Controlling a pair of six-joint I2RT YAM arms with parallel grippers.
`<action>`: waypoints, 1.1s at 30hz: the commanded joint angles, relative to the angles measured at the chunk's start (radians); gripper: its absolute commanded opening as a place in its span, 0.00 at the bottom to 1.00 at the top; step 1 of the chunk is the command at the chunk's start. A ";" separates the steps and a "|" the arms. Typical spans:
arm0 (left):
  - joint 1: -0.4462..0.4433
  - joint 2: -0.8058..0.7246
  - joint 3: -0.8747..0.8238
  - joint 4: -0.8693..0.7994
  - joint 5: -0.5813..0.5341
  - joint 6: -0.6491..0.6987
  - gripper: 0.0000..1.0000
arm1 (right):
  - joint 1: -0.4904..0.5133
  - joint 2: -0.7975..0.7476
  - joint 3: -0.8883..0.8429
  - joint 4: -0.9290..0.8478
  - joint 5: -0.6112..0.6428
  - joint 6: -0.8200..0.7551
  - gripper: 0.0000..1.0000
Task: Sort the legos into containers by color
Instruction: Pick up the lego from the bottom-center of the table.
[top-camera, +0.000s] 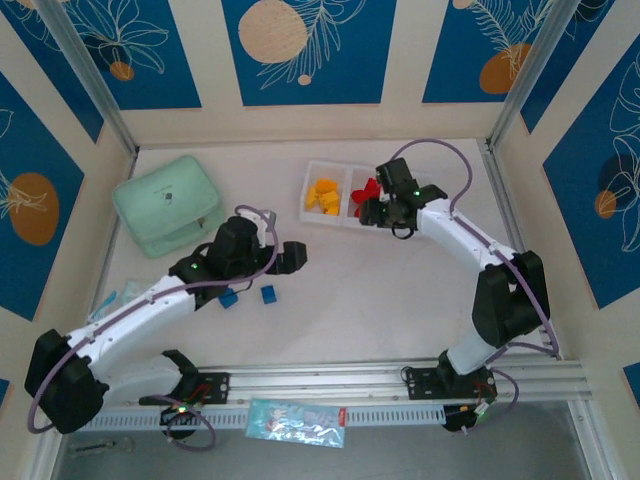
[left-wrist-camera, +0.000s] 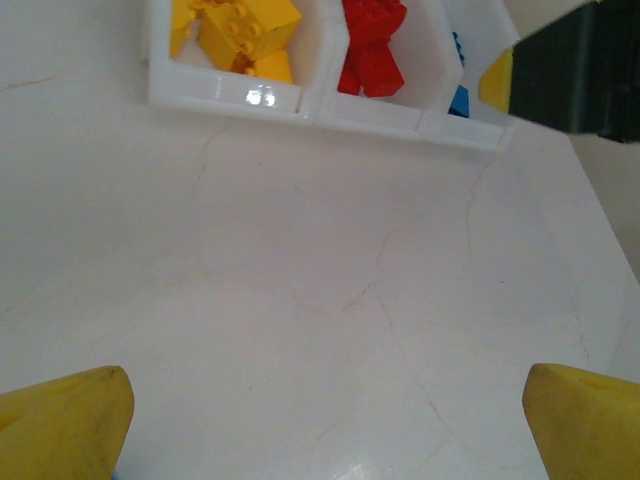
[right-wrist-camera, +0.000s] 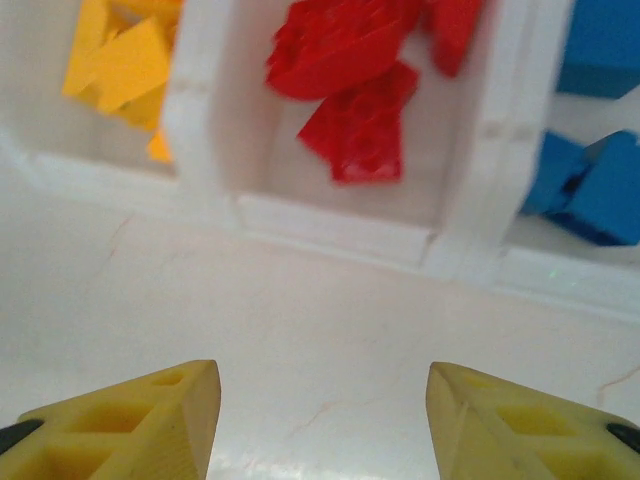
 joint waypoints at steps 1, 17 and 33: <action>0.013 -0.066 -0.036 -0.067 -0.055 -0.018 0.99 | 0.091 -0.037 -0.036 -0.025 -0.021 0.025 0.58; 0.017 -0.304 -0.137 -0.233 -0.200 -0.107 0.99 | 0.489 0.160 -0.038 0.193 -0.116 0.178 0.64; 0.020 -0.455 -0.169 -0.348 -0.286 -0.145 0.99 | 0.597 0.326 0.037 0.306 -0.199 0.246 0.71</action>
